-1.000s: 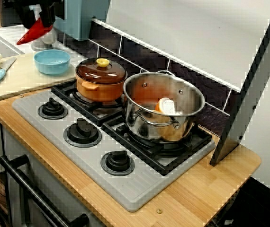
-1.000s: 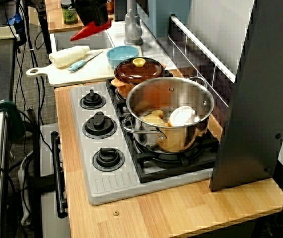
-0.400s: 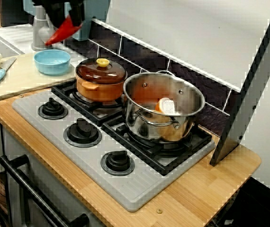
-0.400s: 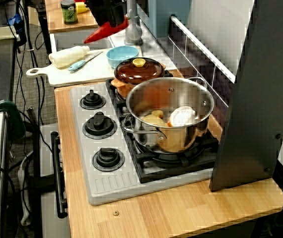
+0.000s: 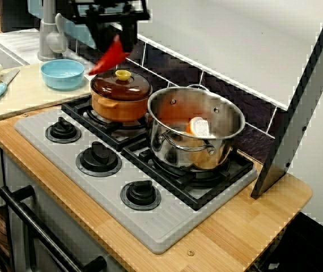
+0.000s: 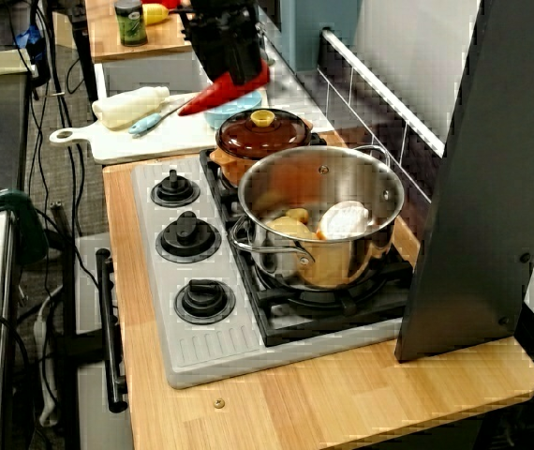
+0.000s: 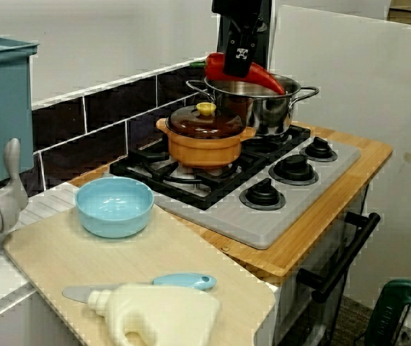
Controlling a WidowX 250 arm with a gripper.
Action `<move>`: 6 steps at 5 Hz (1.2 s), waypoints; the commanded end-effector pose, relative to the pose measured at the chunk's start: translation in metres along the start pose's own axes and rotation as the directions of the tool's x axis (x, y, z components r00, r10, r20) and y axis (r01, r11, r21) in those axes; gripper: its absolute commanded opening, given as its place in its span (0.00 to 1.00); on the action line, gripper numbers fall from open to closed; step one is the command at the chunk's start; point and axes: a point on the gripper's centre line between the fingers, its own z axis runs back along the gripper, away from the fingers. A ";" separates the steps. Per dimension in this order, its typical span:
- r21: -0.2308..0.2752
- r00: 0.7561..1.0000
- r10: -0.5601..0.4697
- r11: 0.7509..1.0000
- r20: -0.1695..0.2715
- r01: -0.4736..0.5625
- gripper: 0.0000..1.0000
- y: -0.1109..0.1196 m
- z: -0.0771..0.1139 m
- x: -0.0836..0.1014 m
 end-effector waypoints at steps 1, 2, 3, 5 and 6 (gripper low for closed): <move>-0.009 0.995 -0.052 0.999 0.079 0.053 0.00 -0.045 0.004 -0.015; -0.010 0.994 -0.069 0.997 0.079 0.070 0.00 -0.065 -0.005 -0.024; -0.002 0.994 -0.085 0.996 0.065 0.085 0.00 -0.083 -0.017 -0.034; 0.021 0.994 -0.094 0.995 0.058 0.093 0.00 -0.107 -0.037 -0.027; 0.031 0.995 -0.091 0.996 0.050 0.089 1.00 -0.107 -0.036 -0.021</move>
